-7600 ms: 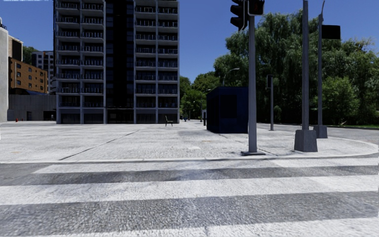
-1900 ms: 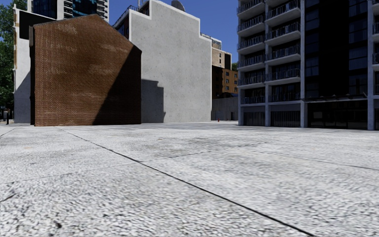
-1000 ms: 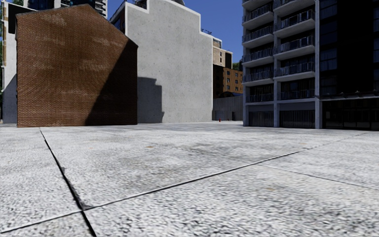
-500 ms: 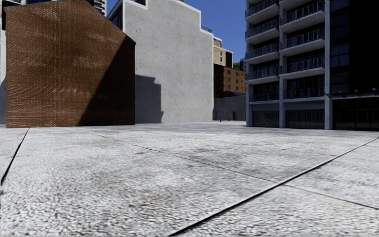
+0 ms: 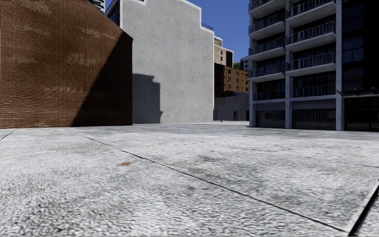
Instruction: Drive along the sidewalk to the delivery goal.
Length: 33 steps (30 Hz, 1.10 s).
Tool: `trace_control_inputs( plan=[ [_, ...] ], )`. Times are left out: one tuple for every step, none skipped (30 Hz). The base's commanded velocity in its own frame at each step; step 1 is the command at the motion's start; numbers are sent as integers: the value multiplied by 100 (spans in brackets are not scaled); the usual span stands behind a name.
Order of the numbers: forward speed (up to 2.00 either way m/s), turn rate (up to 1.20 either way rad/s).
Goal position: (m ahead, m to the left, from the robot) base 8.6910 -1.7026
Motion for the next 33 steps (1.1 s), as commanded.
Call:
trace_control_inputs(
  plan=[
    [200, 0],
    [200, 0],
    [200, 0],
    [200, 0],
    [200, 0],
    [200, 0],
    [200, 0],
    [200, 0],
    [200, 0],
    [200, 0],
    [200, 0],
    [200, 0],
    [200, 0],
    [200, 0],
    [200, 0],
    [200, 0],
    [200, 0],
    [200, 0],
    [200, 0],
    [200, 0],
    [200, 0],
    [200, 0],
    [200, 0],
    [200, 0],
    [200, 0],
    [200, 0],
    [200, -5],
    [200, -33],
    [200, -53],
    [200, -67],
    [200, -67],
    [200, -77],
    [200, -81]
  ],
)
